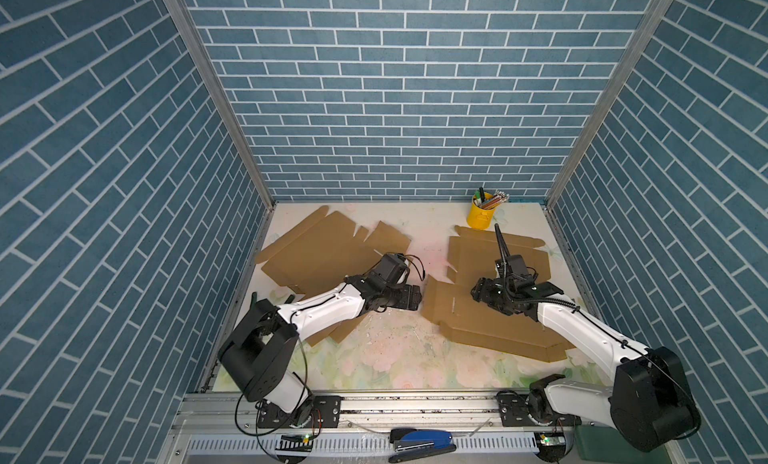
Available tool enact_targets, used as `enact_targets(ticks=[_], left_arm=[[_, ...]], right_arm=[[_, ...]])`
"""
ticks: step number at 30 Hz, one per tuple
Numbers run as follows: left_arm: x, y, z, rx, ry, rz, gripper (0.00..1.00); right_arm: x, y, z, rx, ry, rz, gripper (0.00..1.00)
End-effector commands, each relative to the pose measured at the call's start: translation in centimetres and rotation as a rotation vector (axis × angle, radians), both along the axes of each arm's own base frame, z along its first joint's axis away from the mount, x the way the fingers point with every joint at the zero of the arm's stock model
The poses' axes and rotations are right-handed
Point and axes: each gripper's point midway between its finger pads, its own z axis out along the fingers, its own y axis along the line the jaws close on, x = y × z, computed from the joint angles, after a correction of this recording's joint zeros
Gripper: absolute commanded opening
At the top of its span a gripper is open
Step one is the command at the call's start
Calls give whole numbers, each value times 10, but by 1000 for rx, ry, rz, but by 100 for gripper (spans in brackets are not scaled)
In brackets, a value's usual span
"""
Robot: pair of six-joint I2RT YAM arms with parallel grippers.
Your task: Fold the paper box
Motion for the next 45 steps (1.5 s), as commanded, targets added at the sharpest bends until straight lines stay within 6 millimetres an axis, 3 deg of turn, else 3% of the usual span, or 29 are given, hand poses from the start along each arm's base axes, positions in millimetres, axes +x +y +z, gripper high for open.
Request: enact_targets(ticks=[1,7,18,21,25,28,30,36,41,45], left_arm=[[-2,-32,10,-106,33,-79,88],[5,-53,-12,-113,98,-126,84],[12,-75,-39,-137,181,-150,58],[12,-78,-39,-158,182,-149,47],[10,-79,-37,-174,188,-151,24],[5,-81,-26,-214,188,-172,4],[-1,-81,-16,-244,186,-195,0],[-27,-55,20,-235,153,-240,0],[-25,-4,32,-199,106,-104,0],[-21,33,39,-197,55,30,0]], right_arm=[[0,-6,-13,-32,9,-21,72],[-2,-10,-25,-51,30,-31,72],[-7,-15,-37,-64,57,-40,72],[-9,-16,-38,-63,58,-42,72],[-9,-17,-35,-59,50,-44,72],[-7,-19,-26,-57,19,-53,72],[-6,-21,-18,-56,0,-61,72],[1,-20,11,-37,-49,-58,72],[11,-11,34,6,-91,-41,71],[18,3,40,29,-85,-6,70]])
